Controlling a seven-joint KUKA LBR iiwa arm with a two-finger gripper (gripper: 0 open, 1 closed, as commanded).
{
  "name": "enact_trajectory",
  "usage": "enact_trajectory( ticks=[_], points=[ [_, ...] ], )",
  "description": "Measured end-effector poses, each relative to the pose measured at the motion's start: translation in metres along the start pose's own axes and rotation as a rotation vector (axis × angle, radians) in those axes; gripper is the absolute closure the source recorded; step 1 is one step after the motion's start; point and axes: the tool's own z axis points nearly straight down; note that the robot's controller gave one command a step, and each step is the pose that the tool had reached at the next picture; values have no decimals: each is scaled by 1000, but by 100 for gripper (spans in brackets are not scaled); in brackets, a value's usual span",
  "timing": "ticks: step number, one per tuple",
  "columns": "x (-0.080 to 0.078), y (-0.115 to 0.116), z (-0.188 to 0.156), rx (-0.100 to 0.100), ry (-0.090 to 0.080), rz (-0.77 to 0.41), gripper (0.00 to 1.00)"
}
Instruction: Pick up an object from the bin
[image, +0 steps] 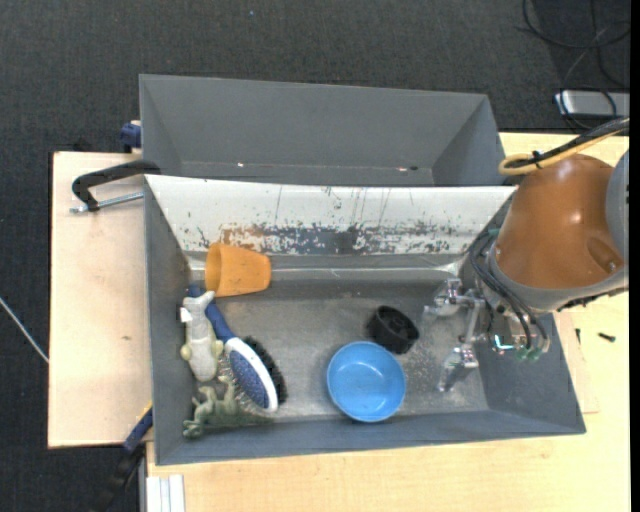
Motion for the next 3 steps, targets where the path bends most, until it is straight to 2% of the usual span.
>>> enact_trajectory(
  ticks=[1, 2, 3],
  points=[
    [-31, 85, 93, -2, -22, -264, 0],
    [-23, 86, 65, 0, -14, -151, 0],
    [-25, 81, 52, 0, -13, -41, 0]
  ],
)
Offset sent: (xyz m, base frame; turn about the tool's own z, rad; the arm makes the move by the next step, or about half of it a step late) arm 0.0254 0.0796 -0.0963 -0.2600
